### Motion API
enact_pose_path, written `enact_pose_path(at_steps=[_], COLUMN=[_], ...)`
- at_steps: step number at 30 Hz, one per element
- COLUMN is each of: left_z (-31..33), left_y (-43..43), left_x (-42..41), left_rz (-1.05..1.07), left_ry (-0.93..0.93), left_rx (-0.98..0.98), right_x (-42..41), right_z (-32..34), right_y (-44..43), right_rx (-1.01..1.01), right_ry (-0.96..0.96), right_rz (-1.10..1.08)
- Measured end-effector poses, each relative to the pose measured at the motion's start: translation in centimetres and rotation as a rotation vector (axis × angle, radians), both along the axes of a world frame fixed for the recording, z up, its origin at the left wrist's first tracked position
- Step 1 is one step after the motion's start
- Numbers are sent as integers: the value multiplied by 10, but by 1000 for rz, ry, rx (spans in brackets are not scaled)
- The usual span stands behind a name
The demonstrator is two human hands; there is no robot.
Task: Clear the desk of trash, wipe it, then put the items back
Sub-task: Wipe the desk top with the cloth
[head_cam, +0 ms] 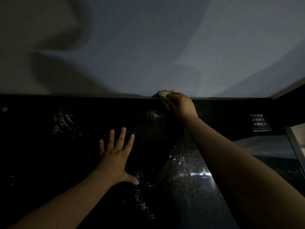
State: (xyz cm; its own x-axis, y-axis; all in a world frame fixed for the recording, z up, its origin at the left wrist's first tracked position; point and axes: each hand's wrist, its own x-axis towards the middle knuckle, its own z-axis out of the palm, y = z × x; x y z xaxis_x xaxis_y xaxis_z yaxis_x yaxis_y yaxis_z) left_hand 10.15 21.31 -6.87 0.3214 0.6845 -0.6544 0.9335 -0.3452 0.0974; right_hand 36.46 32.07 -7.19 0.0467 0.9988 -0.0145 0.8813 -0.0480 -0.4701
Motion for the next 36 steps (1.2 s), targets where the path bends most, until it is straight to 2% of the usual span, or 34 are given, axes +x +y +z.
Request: enact_pose_path(at_steps=[7, 36], left_z=[0, 3], left_y=[-1, -1], left_x=[0, 1], left_rz=[1, -5], left_ry=[-4, 11], left_rx=[-13, -15], right_x=[-6, -14], right_z=[-22, -37], right_y=[-13, -100], right_rx=[30, 109], right_ry=[75, 208], right_rz=[-53, -61])
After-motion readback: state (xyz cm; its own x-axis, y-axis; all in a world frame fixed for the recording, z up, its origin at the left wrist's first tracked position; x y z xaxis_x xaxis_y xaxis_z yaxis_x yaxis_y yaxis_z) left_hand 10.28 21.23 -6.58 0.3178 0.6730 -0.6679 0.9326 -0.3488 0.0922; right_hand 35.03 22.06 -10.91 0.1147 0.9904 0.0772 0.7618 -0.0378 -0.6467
